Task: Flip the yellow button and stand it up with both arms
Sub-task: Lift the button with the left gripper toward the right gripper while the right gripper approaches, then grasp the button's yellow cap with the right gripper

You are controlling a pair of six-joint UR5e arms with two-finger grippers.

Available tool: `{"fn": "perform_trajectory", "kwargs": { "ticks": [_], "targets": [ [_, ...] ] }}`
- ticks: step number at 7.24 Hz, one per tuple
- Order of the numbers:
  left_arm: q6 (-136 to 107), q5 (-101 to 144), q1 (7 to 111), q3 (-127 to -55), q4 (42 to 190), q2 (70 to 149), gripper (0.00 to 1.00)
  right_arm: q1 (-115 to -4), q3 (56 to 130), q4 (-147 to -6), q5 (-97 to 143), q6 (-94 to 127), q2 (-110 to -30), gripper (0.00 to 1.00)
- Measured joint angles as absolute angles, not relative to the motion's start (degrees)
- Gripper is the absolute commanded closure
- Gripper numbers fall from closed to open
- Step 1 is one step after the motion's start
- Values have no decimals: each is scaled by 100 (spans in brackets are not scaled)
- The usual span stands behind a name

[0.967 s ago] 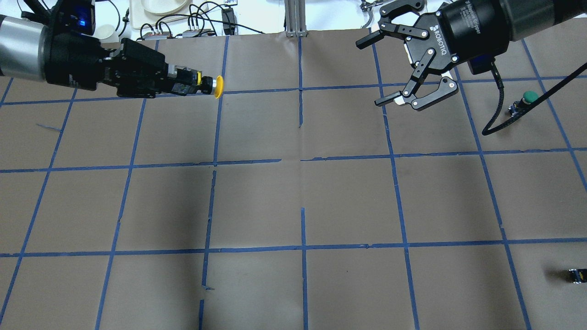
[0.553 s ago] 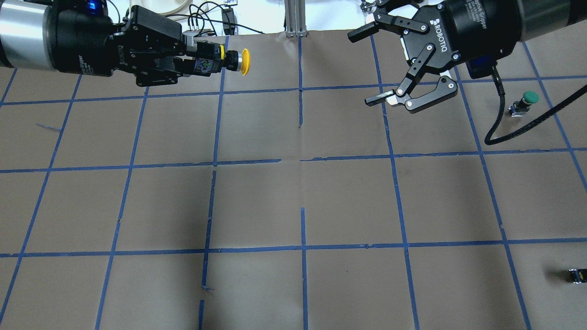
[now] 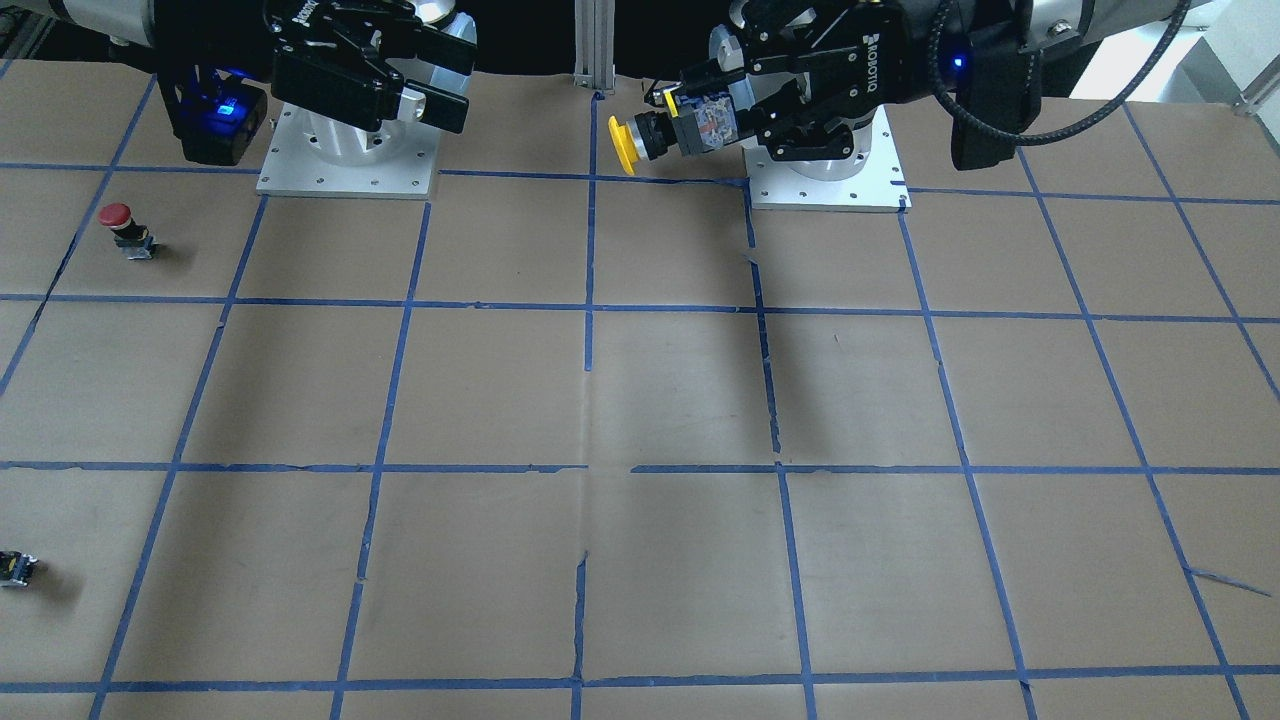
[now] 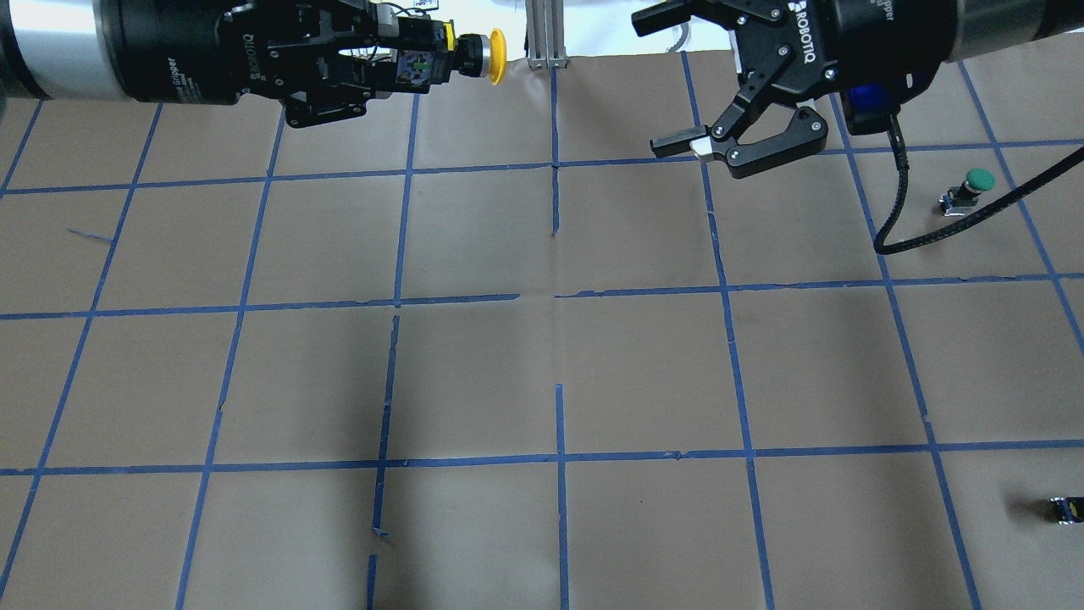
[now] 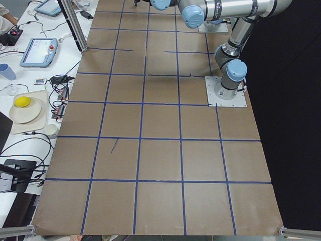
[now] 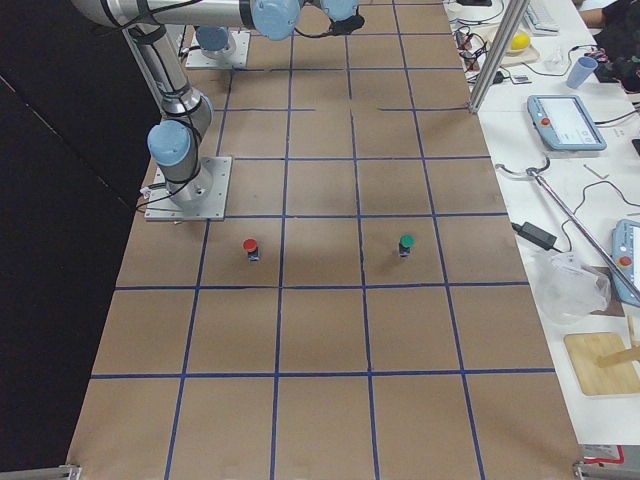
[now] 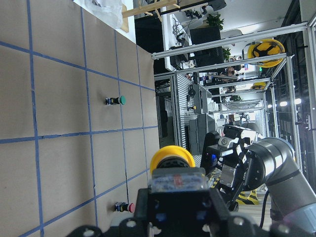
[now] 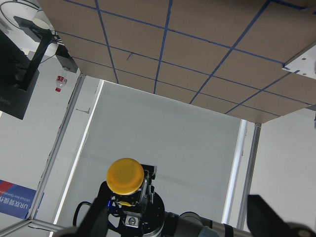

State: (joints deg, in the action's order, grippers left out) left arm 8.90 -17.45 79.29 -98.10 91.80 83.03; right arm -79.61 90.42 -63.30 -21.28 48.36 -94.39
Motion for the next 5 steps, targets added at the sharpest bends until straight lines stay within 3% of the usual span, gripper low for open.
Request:
{"fn": "perform_trajectory", "kwargs": {
  "ticks": [5],
  "targets": [
    [397,-899,8060,-10086,9054,8246,98,-8166,9039,-6815,-1691,5478,-9157,1]
  ]
}}
